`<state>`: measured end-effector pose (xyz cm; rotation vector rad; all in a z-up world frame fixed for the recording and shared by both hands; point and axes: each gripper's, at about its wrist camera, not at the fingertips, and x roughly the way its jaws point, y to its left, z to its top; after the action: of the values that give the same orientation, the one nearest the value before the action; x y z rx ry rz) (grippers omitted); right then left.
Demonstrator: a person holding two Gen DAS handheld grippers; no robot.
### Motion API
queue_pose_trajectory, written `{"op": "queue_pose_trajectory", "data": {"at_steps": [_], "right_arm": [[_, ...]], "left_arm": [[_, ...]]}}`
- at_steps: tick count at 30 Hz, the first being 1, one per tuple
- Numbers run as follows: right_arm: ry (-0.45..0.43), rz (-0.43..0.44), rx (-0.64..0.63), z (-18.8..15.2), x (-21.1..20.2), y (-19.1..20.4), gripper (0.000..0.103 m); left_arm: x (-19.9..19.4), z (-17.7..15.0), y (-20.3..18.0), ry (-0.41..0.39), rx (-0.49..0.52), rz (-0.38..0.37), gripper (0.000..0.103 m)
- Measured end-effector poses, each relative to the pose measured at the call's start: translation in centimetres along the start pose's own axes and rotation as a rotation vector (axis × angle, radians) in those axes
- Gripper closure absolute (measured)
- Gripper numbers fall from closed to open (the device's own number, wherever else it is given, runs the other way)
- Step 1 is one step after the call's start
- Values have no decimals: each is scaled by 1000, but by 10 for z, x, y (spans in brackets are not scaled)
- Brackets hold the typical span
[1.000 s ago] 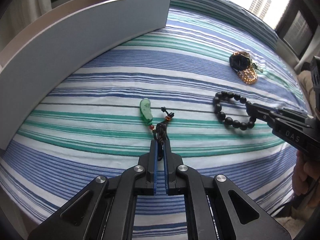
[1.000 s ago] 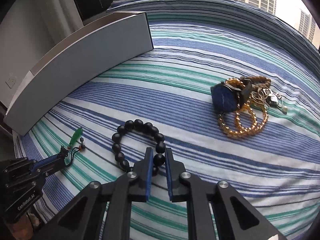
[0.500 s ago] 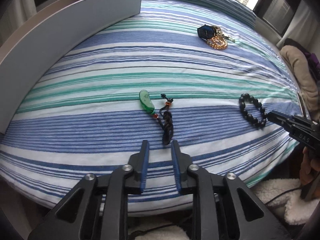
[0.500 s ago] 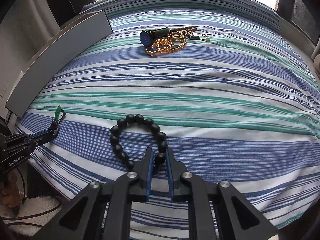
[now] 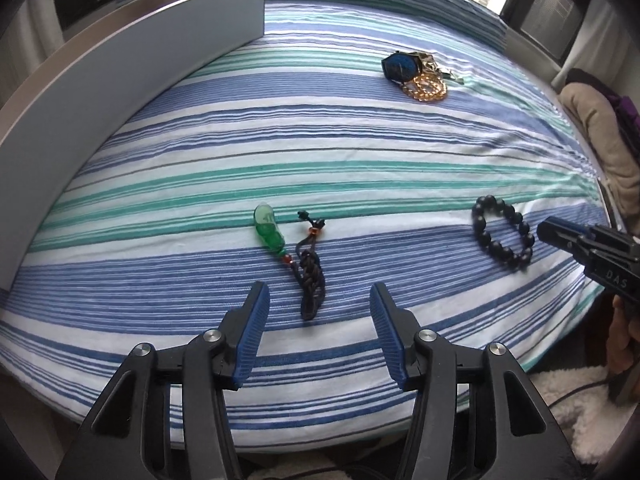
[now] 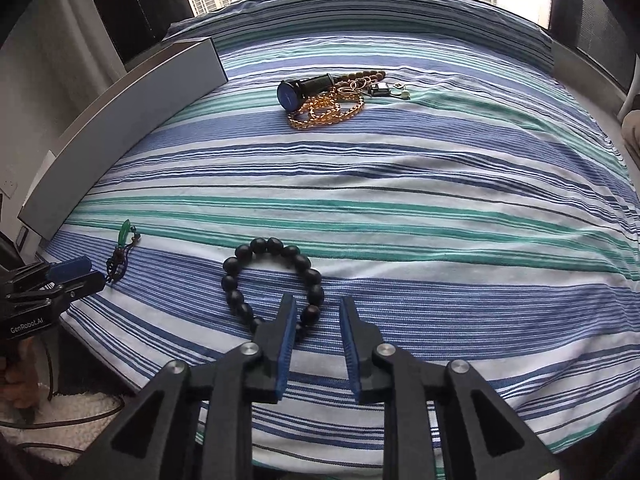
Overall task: Organize jewelry
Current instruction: 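Grasp the black bead bracelet with the right gripper while the left gripper holds the green pendant, then carry the pendant and black bracelet into the white box and open both grippers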
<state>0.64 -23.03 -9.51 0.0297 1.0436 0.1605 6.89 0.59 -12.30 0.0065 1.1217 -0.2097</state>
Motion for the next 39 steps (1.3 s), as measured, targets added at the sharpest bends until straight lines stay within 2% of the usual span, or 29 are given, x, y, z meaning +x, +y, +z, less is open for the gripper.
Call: {"op": "queue_pose_trajectory", "data": {"at_steps": [3,5,6,7,8,11,12,17,21,22,24,26,32,34,39], "right_arm": [[6,-4,-8,4,9,1,80],[17,3,-14,6,16,3,80],[25,6,-23,7,19,4,80],[36,3,-37,6,22,7,80],[47,-4,-58,5,24,10,80],[40,-24,-89,3,18,16,100],[32,-19,-86,5,13,17,103],[-25,20,-83,18,-17,20,103],[11,-18,-100,19,-9,19,101],[25,-25,-92,17,-3,17,100],[41,-16,-79,13,6,15,86],[53,-24,-68,9,15,15,83],[59,-30,-58,5,29,13,84],[58,-30,-68,6,28,14,91],[-6,-6,-61,12,-2,15,91]], "left_arm": [[7,2,-2,12,9,21,57],[10,2,-3,23,16,22,70],[11,1,-3,29,17,22,90],[13,0,-2,36,17,19,96],[13,0,-1,34,9,13,96],[4,1,4,15,-10,-11,97],[-2,2,7,1,-18,-17,97],[-32,6,17,-68,-28,-17,97],[-36,2,26,-77,-50,-4,97],[-34,0,26,-74,-55,-3,97],[-29,-4,25,-63,-60,-6,97],[-26,-6,24,-52,-62,-8,97],[-20,-8,24,-40,-69,-10,97],[-22,-8,25,-41,-75,-16,97],[-43,-2,31,-78,-86,-53,97]]}}
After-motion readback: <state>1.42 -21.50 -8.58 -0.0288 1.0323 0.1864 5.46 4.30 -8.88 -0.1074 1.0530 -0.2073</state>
